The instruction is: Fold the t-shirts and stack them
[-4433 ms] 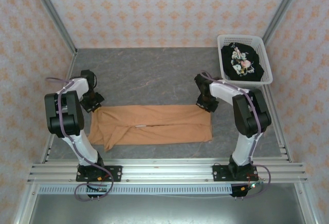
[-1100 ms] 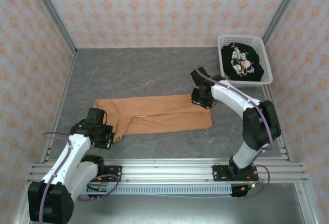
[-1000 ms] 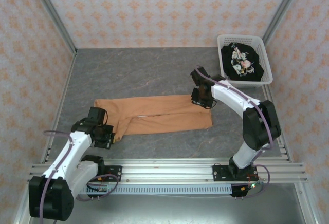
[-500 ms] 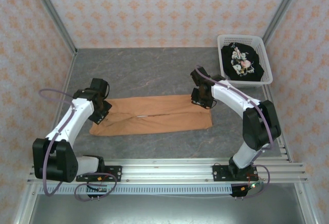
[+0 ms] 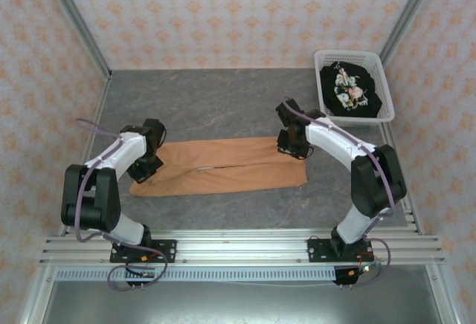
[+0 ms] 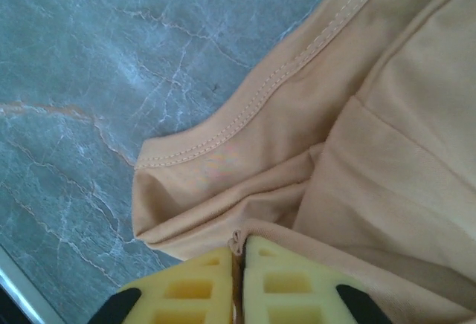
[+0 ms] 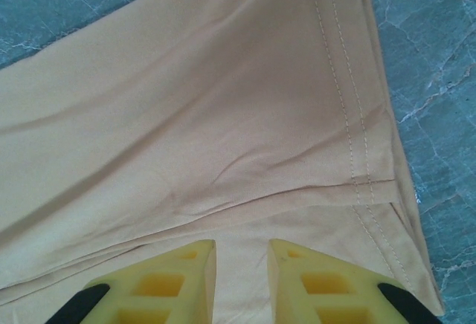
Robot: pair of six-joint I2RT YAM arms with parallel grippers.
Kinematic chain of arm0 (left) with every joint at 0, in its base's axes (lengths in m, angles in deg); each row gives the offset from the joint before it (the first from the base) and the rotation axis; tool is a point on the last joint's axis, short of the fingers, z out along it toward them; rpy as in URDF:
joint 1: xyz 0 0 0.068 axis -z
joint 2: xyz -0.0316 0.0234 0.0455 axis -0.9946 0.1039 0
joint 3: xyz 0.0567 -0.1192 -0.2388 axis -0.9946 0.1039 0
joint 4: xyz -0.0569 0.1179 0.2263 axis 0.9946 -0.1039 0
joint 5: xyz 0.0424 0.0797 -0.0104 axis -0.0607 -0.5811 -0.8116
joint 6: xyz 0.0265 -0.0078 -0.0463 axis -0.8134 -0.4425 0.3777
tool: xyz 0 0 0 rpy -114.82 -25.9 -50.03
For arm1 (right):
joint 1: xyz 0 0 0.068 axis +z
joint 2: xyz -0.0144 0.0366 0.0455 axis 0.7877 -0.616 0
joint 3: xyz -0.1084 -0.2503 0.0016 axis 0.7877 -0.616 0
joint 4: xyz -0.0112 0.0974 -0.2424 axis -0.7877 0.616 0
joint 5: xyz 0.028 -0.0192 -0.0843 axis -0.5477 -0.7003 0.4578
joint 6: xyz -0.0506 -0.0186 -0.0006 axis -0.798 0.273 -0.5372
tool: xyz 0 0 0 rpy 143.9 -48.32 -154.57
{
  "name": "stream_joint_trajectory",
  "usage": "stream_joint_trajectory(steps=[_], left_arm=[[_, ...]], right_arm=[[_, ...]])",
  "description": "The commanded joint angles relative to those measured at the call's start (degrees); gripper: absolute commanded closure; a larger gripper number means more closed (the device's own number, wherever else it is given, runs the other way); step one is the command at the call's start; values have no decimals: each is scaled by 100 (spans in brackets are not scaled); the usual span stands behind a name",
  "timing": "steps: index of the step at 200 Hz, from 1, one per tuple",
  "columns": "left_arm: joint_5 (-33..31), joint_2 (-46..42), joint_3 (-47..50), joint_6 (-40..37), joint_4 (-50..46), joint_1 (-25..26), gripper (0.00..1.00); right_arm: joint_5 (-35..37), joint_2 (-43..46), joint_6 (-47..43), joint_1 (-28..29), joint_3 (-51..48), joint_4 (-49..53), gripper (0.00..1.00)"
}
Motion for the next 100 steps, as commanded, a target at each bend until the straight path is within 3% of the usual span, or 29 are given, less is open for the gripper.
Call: stream_joint_trajectory(steps=[1,41,71,100], left_arm=[[-243,251,78,-107,95,15,82],[-638,291,-100,-99,-31,11,48],[-724,-283,-461,-88,-378,39,44],[24,-909,-475,266,-453,330,46]], right_arm=[[184,168,4,45,-105,80,75],[266,250,15,46,-101,136,75],[336,357,-82,-16,-118,147,75],[165,315,-322,-236,-162,-90,75]])
